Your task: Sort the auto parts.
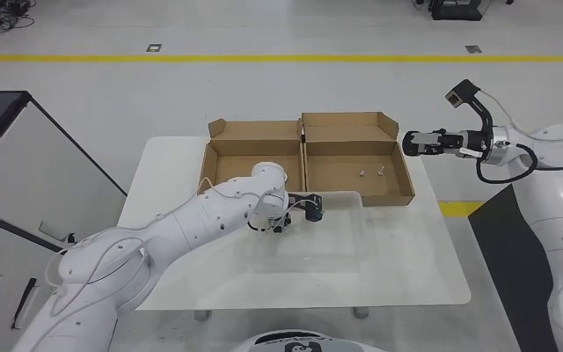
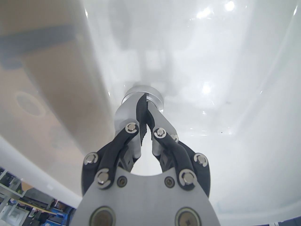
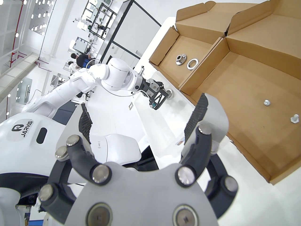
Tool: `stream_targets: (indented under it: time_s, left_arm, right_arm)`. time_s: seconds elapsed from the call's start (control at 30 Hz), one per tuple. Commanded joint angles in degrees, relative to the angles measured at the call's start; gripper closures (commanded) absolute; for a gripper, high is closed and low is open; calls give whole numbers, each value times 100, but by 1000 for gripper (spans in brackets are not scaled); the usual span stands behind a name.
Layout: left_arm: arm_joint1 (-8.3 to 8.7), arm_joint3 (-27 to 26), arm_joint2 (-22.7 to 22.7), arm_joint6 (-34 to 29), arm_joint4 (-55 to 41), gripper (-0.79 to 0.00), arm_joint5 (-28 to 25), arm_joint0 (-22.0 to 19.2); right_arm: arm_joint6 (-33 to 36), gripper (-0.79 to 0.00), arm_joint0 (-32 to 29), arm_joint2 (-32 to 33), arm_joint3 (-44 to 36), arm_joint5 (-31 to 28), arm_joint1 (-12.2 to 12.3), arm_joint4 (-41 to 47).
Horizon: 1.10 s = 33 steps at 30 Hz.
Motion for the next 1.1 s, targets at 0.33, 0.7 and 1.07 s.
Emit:
stream_targets:
  time_s: [0.33,0.7,1.07]
  left_arm:
    - [147,-368,0,33,-81,0,-33,89]
    - [304,-564,0,-171,-446,-613,173,-217]
    - [282,-438,0,-166,-426,-456,167,-243]
  right_arm:
    - [0,-785,0,0,0,0,0,0]
    - [0,-785,0,0,0,0,0,0]
    - [0,-785,0,0,0,0,0,0]
